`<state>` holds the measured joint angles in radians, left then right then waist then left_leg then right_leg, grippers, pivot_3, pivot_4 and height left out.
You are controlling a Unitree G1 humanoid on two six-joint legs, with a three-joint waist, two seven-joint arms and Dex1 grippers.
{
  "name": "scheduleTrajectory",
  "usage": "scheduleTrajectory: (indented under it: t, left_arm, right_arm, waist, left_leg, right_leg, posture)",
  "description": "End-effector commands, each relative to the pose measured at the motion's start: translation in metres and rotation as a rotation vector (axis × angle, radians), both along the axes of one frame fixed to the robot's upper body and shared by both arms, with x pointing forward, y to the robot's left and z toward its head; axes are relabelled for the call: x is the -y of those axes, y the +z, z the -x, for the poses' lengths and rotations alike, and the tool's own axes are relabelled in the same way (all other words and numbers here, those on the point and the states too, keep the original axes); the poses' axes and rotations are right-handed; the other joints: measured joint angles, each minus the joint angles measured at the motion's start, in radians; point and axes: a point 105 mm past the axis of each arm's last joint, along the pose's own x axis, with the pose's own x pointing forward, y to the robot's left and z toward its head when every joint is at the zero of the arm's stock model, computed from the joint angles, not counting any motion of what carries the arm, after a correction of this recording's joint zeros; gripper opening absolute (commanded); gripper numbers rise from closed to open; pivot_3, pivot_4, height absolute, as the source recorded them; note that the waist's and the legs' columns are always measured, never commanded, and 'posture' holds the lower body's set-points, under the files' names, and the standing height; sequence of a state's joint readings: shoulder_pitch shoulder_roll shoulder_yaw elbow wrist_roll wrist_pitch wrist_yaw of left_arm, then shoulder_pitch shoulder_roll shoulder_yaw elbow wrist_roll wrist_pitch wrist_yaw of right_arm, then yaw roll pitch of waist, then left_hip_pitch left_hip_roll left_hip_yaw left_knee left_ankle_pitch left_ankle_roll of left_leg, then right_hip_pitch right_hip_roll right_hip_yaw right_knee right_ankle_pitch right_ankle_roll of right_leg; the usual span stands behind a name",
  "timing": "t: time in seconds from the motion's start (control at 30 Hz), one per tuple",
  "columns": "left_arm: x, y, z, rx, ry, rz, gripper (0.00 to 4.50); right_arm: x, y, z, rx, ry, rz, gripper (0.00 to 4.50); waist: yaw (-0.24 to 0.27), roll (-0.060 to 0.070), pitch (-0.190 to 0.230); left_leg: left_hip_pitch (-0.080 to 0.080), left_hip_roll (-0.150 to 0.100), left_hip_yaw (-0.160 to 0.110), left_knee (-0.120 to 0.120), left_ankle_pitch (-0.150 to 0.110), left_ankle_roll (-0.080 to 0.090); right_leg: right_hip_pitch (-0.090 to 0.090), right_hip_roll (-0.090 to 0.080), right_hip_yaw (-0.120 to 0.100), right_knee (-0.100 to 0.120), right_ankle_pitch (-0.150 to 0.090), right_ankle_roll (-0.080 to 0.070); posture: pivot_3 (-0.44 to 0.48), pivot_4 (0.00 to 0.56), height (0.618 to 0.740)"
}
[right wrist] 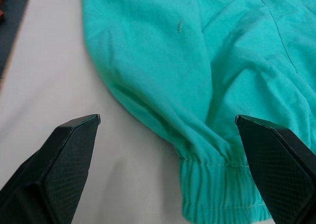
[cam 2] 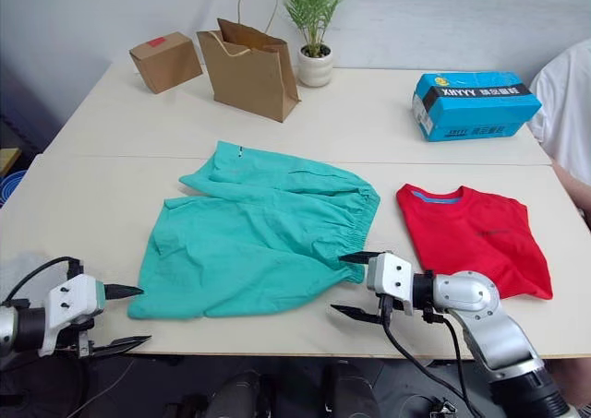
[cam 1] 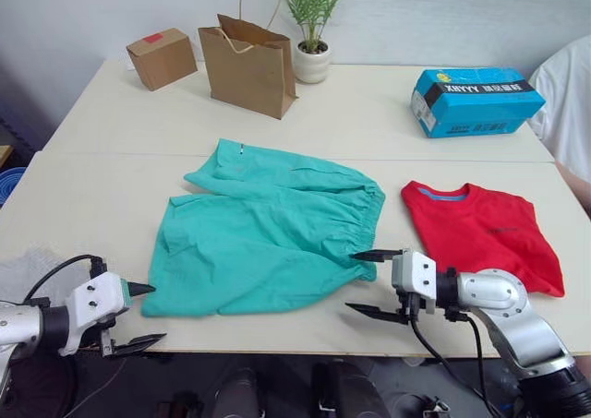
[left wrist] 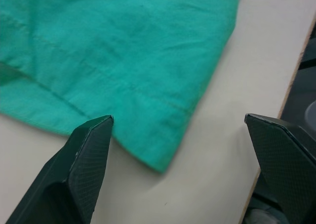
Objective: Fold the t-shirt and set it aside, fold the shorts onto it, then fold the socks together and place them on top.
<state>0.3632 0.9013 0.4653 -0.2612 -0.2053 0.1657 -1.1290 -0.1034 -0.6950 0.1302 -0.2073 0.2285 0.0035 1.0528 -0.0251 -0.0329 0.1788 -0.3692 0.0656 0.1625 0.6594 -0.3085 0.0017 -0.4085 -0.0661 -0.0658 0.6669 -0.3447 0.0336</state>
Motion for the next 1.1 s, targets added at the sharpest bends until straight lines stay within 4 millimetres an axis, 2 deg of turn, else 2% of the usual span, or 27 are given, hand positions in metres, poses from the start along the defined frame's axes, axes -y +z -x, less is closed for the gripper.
scheduleTrajectory:
  t: [0.03, 0.1, 0.2, 0.3, 0.4, 0.53, 0.6, 0.7, 0.73, 0.87, 1.1]
  left_arm:
    - [-0.004, 0.003, -0.009, 0.085, 0.04, -0.028, 4.47]
    - [-0.003, 0.0, -0.013, 0.09, 0.03, -0.046, 4.47]
    - [-0.001, -0.008, -0.009, 0.041, -0.04, -0.109, 4.5]
    - [-0.004, -0.012, -0.007, 0.015, -0.046, -0.125, 3.88]
    - [-0.005, -0.013, -0.009, 0.028, -0.036, -0.119, 2.94]
    - [0.003, -0.011, -0.011, 0.031, -0.034, -0.037, 1.73]
    - [0.007, -0.011, 0.002, -0.031, -0.07, 0.02, 1.11]
    - [0.019, 0.004, 0.022, -0.104, -0.134, 0.17, 0.17]
    - [0.02, 0.007, 0.027, -0.134, -0.136, 0.194, 0.04]
    - [0.027, 0.015, 0.052, -0.303, -0.163, 0.237, 0.04]
    - [0.043, 0.033, 0.094, -0.588, -0.203, 0.297, 0.04]
  right_arm:
    - [0.002, -0.001, -0.005, 0.04, -0.002, 0.025, 4.5]
    - [0.004, -0.004, -0.008, 0.047, -0.01, 0.038, 4.5]
    - [0.004, -0.007, -0.012, 0.057, 0.004, 0.061, 3.56]
    - [0.005, -0.009, -0.017, 0.077, 0.02, 0.08, 2.53]
    - [0.005, -0.009, -0.022, 0.104, 0.028, 0.09, 1.45]
    - [0.001, -0.009, -0.025, 0.127, 0.051, 0.084, 0.06]
    - [0.002, -0.008, -0.024, 0.128, 0.068, 0.081, 0.0]
    - [0.007, -0.004, -0.005, 0.083, 0.152, 0.06, 0.0]
    - [0.01, -0.003, 0.001, 0.07, 0.179, 0.058, 0.0]
    - [0.022, 0.0, 0.034, -0.021, 0.273, 0.042, 0.0]
    - [0.046, -0.014, 0.05, -0.045, 0.245, 0.135, 0.0]
  waist:
    - [-0.001, 0.0, 0.0]
    - [-0.003, 0.0, 0.0]
    - [-0.005, 0.0, 0.0]
    - [-0.01, 0.001, 0.0]
    - [-0.009, 0.003, 0.0]
    - [-0.008, 0.003, 0.0]
    - [-0.006, 0.003, 0.0]
    - [-0.008, 0.003, 0.0]
    - [-0.007, 0.003, 0.0]
    - [-0.005, 0.002, 0.001]
    - [-0.006, 0.001, 0.0]
  left_leg:
    - [0.0, 0.0, 0.0, -0.001, 0.0, 0.0]
    - [0.0, 0.0, 0.0, -0.003, 0.001, -0.001]
    - [0.001, 0.0, 0.001, -0.004, 0.002, -0.003]
    - [0.002, 0.0, 0.002, -0.006, 0.002, -0.004]
    - [0.003, 0.0, 0.002, -0.008, 0.003, -0.004]
    - [0.004, 0.0, 0.002, -0.008, 0.004, -0.003]
    - [0.004, 0.0, 0.002, -0.008, 0.004, -0.003]
    - [0.003, 0.0, 0.002, -0.008, 0.004, -0.003]
    - [0.002, 0.0, 0.002, -0.009, 0.005, -0.006]
    - [0.001, 0.001, 0.0, -0.009, 0.005, -0.006]
    - [0.003, 0.0, 0.0, -0.008, 0.003, -0.003]
  right_leg:
    - [0.0, 0.0, 0.0, 0.0, 0.0, 0.0]
    - [0.0, 0.0, -0.001, 0.0, 0.0, -0.001]
    - [-0.001, 0.0, -0.001, 0.0, -0.001, -0.001]
    - [-0.001, 0.0, -0.001, -0.001, -0.001, -0.001]
    - [-0.001, 0.0, -0.001, -0.001, -0.001, -0.001]
    - [-0.001, 0.001, -0.001, 0.0, 0.0, -0.001]
    - [-0.001, 0.001, -0.001, 0.001, 0.0, -0.001]
    - [-0.001, 0.001, -0.001, 0.0, 0.0, -0.001]
    - [-0.001, 0.001, -0.001, -0.001, -0.001, -0.001]
    - [0.0, 0.002, -0.002, -0.005, -0.001, -0.001]
    - [0.001, 0.003, -0.002, -0.005, 0.0, -0.001]
  posture:
    - [0.0, 0.15, 0.74]
    - [0.0, 0.15, 0.74]
    - [0.0, 0.15, 0.74]
    - [0.0, 0.15, 0.74]
    - [0.0, 0.15, 0.74]
    - [0.0, 0.15, 0.74]
    - [0.0, 0.15, 0.74]
    - [0.0, 0.15, 0.74]
    - [0.0, 0.15, 0.74]
    - [0.0, 0.15, 0.74]
    - [0.0, 0.15, 0.74]
